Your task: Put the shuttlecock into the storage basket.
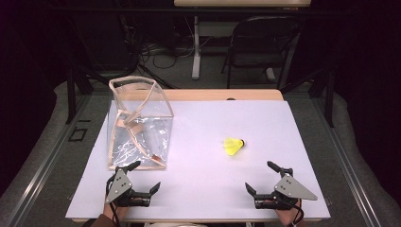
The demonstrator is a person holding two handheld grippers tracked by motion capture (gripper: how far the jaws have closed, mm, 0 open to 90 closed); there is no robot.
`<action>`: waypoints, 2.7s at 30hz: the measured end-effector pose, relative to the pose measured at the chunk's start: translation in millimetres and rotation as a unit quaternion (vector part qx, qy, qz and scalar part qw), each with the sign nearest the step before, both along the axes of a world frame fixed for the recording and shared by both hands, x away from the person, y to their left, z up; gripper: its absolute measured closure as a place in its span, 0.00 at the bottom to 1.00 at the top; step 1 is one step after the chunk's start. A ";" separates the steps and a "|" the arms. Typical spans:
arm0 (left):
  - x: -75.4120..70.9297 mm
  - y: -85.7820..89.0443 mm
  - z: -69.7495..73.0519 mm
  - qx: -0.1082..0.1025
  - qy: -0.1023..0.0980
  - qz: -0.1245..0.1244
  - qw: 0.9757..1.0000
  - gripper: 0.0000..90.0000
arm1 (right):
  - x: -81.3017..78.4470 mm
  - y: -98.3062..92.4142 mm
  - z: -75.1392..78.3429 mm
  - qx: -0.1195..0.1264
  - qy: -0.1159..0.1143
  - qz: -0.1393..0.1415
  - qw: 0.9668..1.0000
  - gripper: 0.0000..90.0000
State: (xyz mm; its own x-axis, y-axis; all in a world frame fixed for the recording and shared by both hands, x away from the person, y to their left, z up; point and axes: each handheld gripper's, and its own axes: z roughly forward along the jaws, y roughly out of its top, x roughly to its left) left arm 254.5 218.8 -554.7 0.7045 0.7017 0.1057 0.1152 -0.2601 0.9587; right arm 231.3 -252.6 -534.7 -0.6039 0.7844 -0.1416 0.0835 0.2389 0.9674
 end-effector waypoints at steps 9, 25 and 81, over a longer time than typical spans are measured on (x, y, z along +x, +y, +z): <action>10.3 -8.0 2.0 -0.012 0.010 -0.016 1.000 0.00 | 0.2 1.4 0.2 -0.004 0.001 0.001 1.000 0.00; 30.8 -25.1 3.5 -0.007 0.017 -0.049 0.999 0.00 | -0.6 3.2 0.3 -0.008 0.004 0.002 1.000 0.00; 87.7 -122.0 19.8 0.037 0.066 -0.126 0.989 0.00 | -0.2 2.4 -1.2 -0.014 0.013 0.003 1.000 0.00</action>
